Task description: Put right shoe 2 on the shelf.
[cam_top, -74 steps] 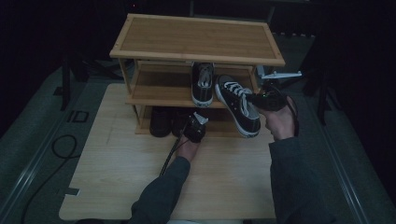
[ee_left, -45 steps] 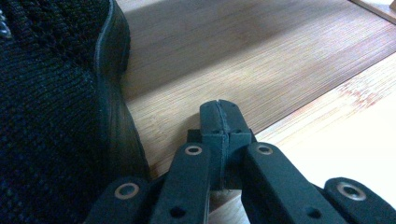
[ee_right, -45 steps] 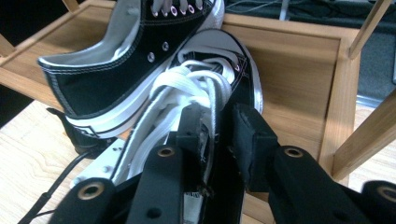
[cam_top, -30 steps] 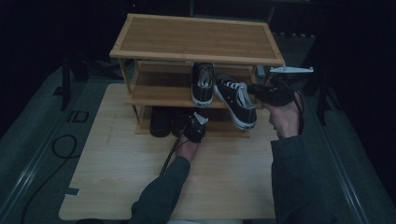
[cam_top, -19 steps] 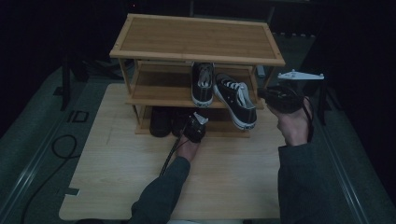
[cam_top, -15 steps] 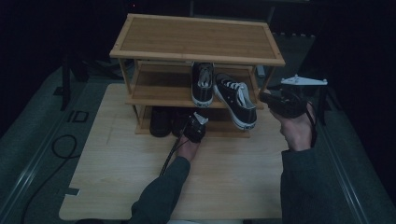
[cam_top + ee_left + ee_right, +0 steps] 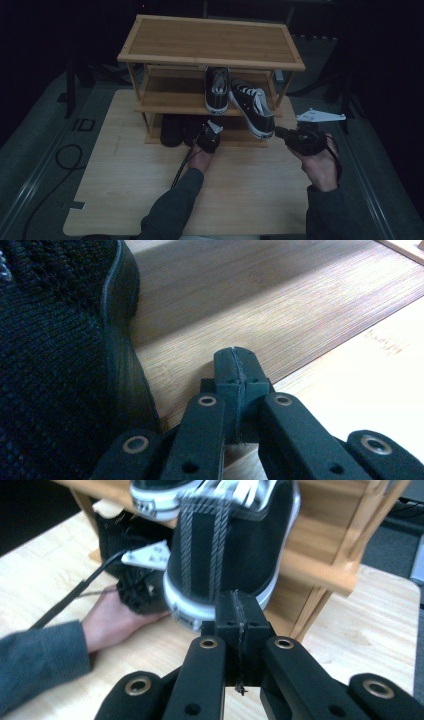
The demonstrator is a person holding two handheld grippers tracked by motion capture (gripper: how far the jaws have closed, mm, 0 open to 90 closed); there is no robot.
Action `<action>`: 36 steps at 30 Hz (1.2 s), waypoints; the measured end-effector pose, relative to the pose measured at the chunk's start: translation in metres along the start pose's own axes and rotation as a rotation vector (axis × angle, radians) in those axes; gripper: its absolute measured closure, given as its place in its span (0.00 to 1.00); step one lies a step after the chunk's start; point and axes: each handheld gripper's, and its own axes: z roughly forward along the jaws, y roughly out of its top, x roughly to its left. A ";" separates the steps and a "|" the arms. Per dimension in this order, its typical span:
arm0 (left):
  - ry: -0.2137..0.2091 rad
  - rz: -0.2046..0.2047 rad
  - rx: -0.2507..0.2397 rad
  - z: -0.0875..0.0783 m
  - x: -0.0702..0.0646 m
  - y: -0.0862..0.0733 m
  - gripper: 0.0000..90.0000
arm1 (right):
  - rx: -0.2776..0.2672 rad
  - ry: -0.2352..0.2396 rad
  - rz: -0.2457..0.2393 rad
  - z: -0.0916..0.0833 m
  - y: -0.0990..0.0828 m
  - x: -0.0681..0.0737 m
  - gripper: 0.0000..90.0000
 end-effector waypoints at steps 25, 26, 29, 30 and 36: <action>0.001 -0.006 -0.003 0.000 0.000 0.000 1.00 | 0.011 0.064 -0.030 0.017 -0.002 0.022 1.00; 0.002 -0.005 -0.003 0.000 0.000 0.000 1.00 | 0.009 0.069 -0.033 0.019 -0.001 0.024 1.00; 0.004 -0.006 -0.003 0.000 0.000 0.000 1.00 | 0.005 0.088 -0.039 0.023 0.002 0.028 1.00; 0.005 -0.005 -0.003 0.000 0.000 0.000 1.00 | 0.001 0.093 -0.040 0.024 0.003 0.028 1.00; 0.008 -0.011 -0.003 0.000 -0.001 0.000 1.00 | -0.002 0.121 -0.041 0.034 0.010 0.034 1.00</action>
